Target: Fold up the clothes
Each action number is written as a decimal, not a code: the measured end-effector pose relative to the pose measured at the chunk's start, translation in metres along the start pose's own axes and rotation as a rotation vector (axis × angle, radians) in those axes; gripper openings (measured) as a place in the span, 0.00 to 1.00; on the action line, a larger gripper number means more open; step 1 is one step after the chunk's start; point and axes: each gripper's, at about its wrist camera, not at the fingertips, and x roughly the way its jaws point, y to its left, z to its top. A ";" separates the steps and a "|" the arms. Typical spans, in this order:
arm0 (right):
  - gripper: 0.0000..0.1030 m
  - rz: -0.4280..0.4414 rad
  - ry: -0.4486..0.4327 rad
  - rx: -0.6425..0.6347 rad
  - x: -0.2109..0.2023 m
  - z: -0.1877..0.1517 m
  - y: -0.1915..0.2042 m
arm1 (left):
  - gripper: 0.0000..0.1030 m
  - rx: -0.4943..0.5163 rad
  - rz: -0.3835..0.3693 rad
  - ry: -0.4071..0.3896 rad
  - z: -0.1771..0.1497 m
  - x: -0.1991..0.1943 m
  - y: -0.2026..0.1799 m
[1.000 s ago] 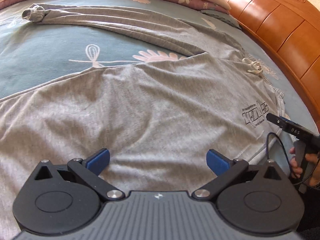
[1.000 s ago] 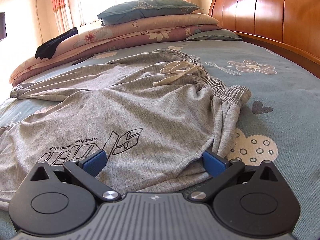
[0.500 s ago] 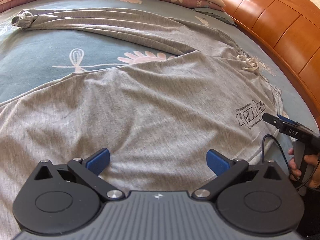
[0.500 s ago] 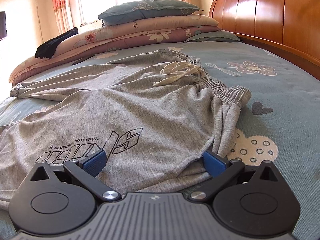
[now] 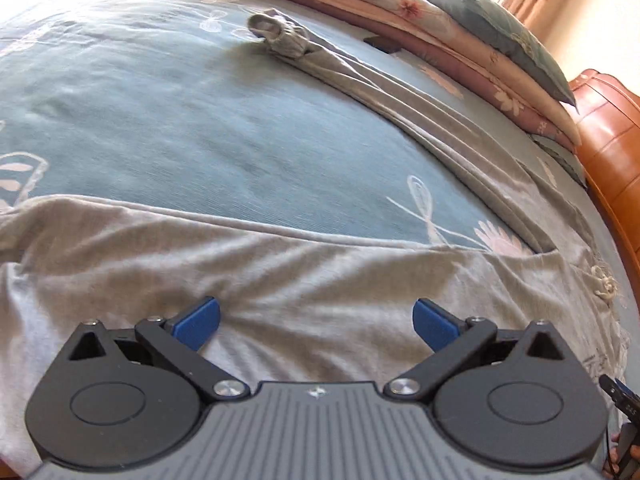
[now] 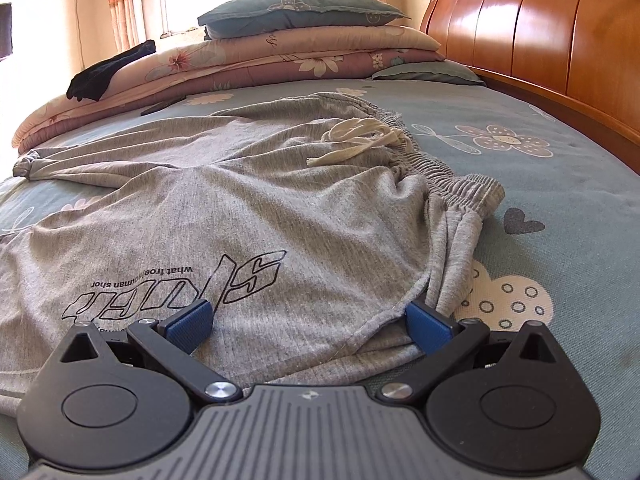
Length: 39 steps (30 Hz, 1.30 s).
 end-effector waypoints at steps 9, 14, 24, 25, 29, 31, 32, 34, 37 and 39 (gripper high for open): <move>1.00 -0.046 0.023 -0.011 0.004 0.003 0.007 | 0.99 -0.119 -0.024 -0.057 0.019 -0.026 0.065; 1.00 -0.048 0.024 -0.010 0.004 0.003 0.006 | 0.99 -0.122 -0.132 -0.003 0.030 0.000 0.066; 1.00 -0.069 0.065 -0.012 0.003 0.011 0.009 | 0.99 -0.063 -0.057 -0.025 0.043 0.003 0.051; 1.00 -0.082 0.094 -0.002 0.001 0.017 0.010 | 0.99 -0.038 -0.067 -0.031 0.037 -0.006 0.044; 1.00 -0.059 0.040 0.004 -0.021 0.035 0.026 | 0.99 0.142 -0.117 -0.003 0.001 -0.034 0.007; 1.00 -0.109 0.059 -0.165 -0.020 0.044 0.052 | 0.99 0.231 -0.122 0.011 -0.016 -0.041 -0.012; 1.00 -0.179 0.061 -0.298 -0.016 0.045 0.069 | 0.99 0.263 -0.122 0.015 -0.024 -0.043 -0.020; 1.00 -0.324 0.040 -0.573 -0.010 0.042 0.100 | 0.99 0.313 -0.118 0.024 -0.037 -0.044 -0.032; 1.00 -0.357 0.005 -0.689 -0.013 0.047 0.116 | 0.99 0.321 -0.089 0.071 -0.048 -0.036 -0.036; 1.00 -0.296 0.010 -0.659 -0.018 0.058 0.119 | 0.99 0.308 -0.074 0.092 -0.052 -0.031 -0.032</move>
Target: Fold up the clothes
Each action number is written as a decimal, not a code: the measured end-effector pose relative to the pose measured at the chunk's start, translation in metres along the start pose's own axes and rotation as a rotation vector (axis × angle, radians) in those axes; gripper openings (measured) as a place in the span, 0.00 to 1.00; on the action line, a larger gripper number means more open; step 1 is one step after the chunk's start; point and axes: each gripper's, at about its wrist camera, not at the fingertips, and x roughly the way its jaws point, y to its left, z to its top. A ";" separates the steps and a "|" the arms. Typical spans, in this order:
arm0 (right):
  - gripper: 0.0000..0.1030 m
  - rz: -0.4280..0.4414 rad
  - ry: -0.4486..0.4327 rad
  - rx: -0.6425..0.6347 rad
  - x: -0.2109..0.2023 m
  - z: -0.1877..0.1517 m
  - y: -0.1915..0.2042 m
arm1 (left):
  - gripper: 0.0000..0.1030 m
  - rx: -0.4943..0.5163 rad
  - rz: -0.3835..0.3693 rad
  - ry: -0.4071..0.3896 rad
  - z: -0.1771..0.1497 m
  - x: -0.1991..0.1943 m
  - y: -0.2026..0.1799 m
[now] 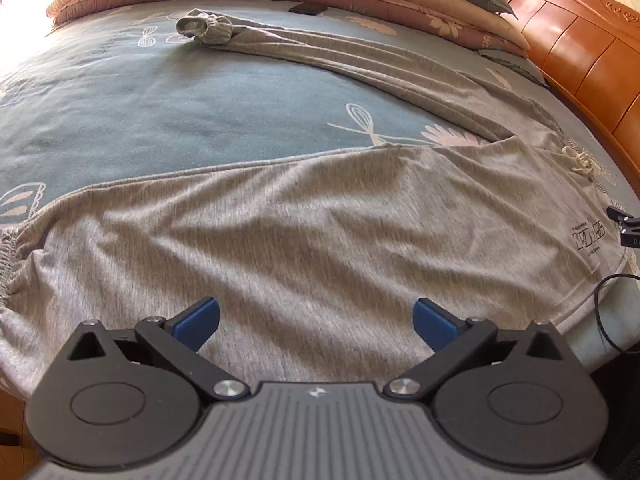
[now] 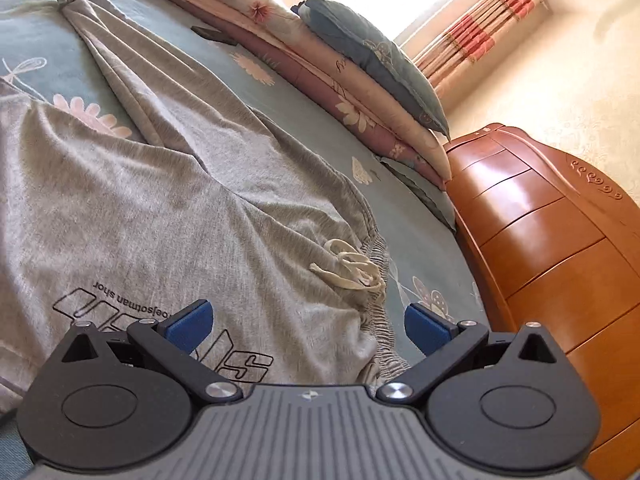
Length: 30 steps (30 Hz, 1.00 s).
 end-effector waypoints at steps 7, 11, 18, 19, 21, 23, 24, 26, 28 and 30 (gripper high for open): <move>1.00 0.514 0.006 0.304 0.033 0.038 -0.003 | 0.99 -0.015 0.007 0.005 -0.007 0.002 0.004; 1.00 0.547 0.107 0.372 0.079 0.056 0.012 | 0.99 0.001 0.009 -0.003 -0.009 0.002 0.003; 1.00 0.446 0.210 0.440 0.140 0.067 0.010 | 0.99 -0.010 0.007 -0.014 -0.009 0.002 0.004; 1.00 0.433 0.220 0.455 0.145 0.071 0.007 | 0.99 -0.008 0.007 -0.013 -0.009 0.002 0.004; 1.00 0.437 0.228 0.459 0.145 0.075 -0.001 | 0.99 -0.003 0.007 -0.006 -0.008 0.002 0.004; 1.00 0.431 0.207 0.423 0.133 0.079 -0.012 | 0.99 0.000 0.008 0.000 -0.007 0.002 0.004; 1.00 0.421 0.186 0.398 0.124 0.081 -0.019 | 0.99 0.001 0.009 0.001 -0.007 0.002 0.004; 1.00 0.392 0.137 0.365 0.099 0.085 -0.038 | 0.99 0.004 0.014 0.000 -0.008 0.003 0.003; 1.00 0.367 0.102 0.353 0.072 0.088 -0.062 | 0.99 0.003 0.023 0.003 -0.007 0.003 0.001; 1.00 0.344 0.074 0.352 0.045 0.090 -0.087 | 0.99 -0.008 0.037 0.010 -0.006 0.003 -0.001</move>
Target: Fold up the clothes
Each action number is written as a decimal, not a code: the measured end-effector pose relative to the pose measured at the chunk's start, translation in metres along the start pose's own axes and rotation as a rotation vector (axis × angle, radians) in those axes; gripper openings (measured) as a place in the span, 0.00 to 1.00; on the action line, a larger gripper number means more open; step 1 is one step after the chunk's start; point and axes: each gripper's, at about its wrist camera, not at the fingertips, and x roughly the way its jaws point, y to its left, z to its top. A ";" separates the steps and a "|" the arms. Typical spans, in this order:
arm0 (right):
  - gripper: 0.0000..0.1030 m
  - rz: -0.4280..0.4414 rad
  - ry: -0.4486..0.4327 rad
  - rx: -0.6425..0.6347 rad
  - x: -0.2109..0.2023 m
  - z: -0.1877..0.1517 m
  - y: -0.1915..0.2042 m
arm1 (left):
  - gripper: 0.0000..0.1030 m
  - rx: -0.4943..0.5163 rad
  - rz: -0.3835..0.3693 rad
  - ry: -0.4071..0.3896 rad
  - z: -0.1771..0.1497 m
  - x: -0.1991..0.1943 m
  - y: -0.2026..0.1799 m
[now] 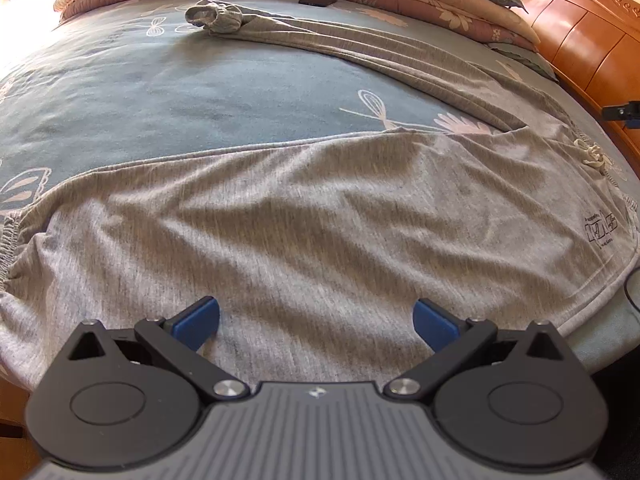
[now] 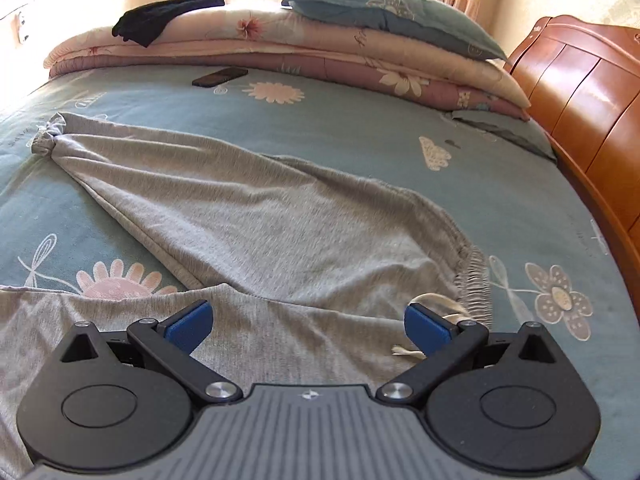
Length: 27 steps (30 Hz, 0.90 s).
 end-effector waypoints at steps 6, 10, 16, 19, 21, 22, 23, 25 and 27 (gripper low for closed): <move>1.00 0.101 -0.044 0.075 -0.080 -0.009 -0.012 | 0.99 0.054 -0.070 -0.057 -0.002 -0.020 -0.021; 1.00 0.204 -0.024 0.122 -0.074 -0.048 0.019 | 0.99 0.098 -0.079 -0.043 -0.004 -0.014 -0.033; 1.00 0.249 0.071 0.042 -0.026 -0.110 0.107 | 0.99 0.052 -0.053 0.018 -0.022 -0.010 -0.024; 1.00 0.248 0.074 -0.019 -0.013 -0.127 0.145 | 0.99 0.031 -0.064 0.021 -0.028 -0.017 -0.018; 1.00 0.249 0.088 -0.074 -0.008 -0.138 0.166 | 0.99 0.016 -0.070 0.022 -0.030 -0.021 -0.015; 1.00 0.235 0.102 -0.097 -0.006 -0.145 0.174 | 0.99 0.008 -0.073 0.026 -0.031 -0.024 -0.013; 1.00 0.221 0.098 -0.104 -0.005 -0.152 0.177 | 0.99 0.000 -0.081 0.029 -0.030 -0.026 -0.013; 1.00 0.220 0.064 -0.084 -0.010 -0.162 0.176 | 0.99 -0.016 -0.108 0.030 -0.027 -0.031 -0.013; 1.00 0.221 0.047 -0.071 -0.013 -0.166 0.174 | 0.99 -0.019 -0.146 -0.003 -0.019 -0.036 -0.016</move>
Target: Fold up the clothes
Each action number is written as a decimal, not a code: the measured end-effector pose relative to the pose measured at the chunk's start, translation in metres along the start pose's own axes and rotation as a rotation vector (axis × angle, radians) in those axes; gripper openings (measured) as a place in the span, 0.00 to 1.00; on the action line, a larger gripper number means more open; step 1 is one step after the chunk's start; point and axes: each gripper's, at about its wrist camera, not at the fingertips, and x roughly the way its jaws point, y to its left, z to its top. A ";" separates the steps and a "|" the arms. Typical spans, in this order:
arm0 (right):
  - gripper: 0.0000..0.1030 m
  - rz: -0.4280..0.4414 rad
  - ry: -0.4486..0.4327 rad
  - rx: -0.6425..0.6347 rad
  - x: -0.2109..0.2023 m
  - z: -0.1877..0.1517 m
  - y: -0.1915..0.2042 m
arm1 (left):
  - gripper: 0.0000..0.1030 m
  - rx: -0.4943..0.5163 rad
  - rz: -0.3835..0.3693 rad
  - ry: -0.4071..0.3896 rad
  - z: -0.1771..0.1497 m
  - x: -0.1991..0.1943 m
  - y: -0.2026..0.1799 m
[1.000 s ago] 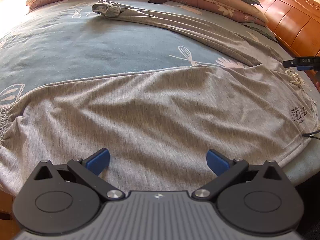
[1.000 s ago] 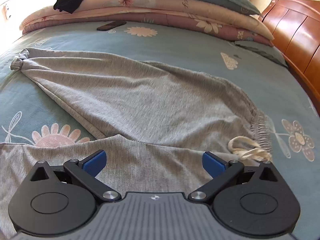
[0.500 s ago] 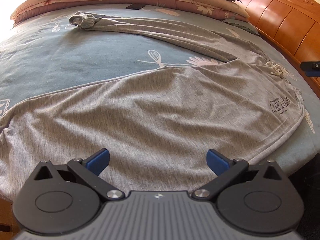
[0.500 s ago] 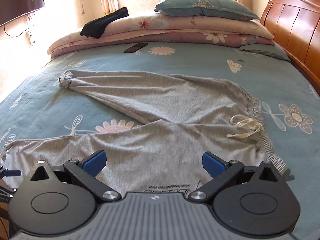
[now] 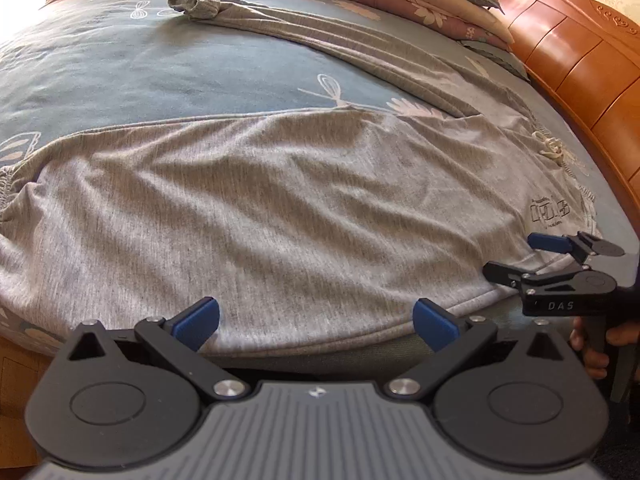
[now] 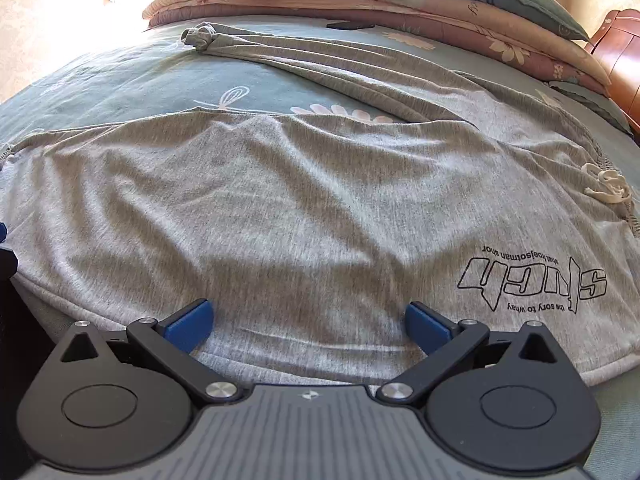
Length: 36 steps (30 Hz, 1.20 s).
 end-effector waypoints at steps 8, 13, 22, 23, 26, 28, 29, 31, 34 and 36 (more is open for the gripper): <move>1.00 -0.018 -0.039 0.023 -0.003 -0.008 0.002 | 0.99 0.112 -0.077 -0.031 0.036 0.036 -0.040; 1.00 -0.003 -0.061 0.014 -0.005 -0.013 0.000 | 0.99 0.114 -0.141 0.063 0.013 0.051 -0.040; 1.00 -0.001 -0.098 0.011 -0.006 -0.018 0.000 | 0.99 0.135 -0.087 0.029 0.000 0.024 -0.026; 1.00 -0.001 -0.100 0.011 -0.006 -0.018 0.000 | 0.99 0.116 -0.076 0.039 0.001 0.028 -0.022; 1.00 0.002 -0.099 0.008 -0.007 -0.018 -0.001 | 0.99 0.081 -0.071 0.070 0.000 0.029 -0.012; 1.00 0.006 -0.099 0.005 -0.007 -0.018 -0.002 | 0.99 0.074 -0.069 0.074 0.000 0.021 -0.008; 1.00 0.006 -0.101 0.005 -0.007 -0.019 -0.002 | 0.99 0.073 -0.059 0.060 0.001 0.015 -0.004; 1.00 0.004 -0.105 0.007 -0.007 -0.020 -0.001 | 0.99 0.070 -0.006 0.017 0.006 0.007 0.006; 1.00 0.002 -0.109 0.008 -0.008 -0.020 -0.001 | 0.99 0.001 0.052 -0.009 0.013 0.005 0.035; 1.00 0.003 -0.108 0.007 -0.008 -0.020 -0.001 | 0.99 -0.090 0.075 0.017 0.012 0.009 0.057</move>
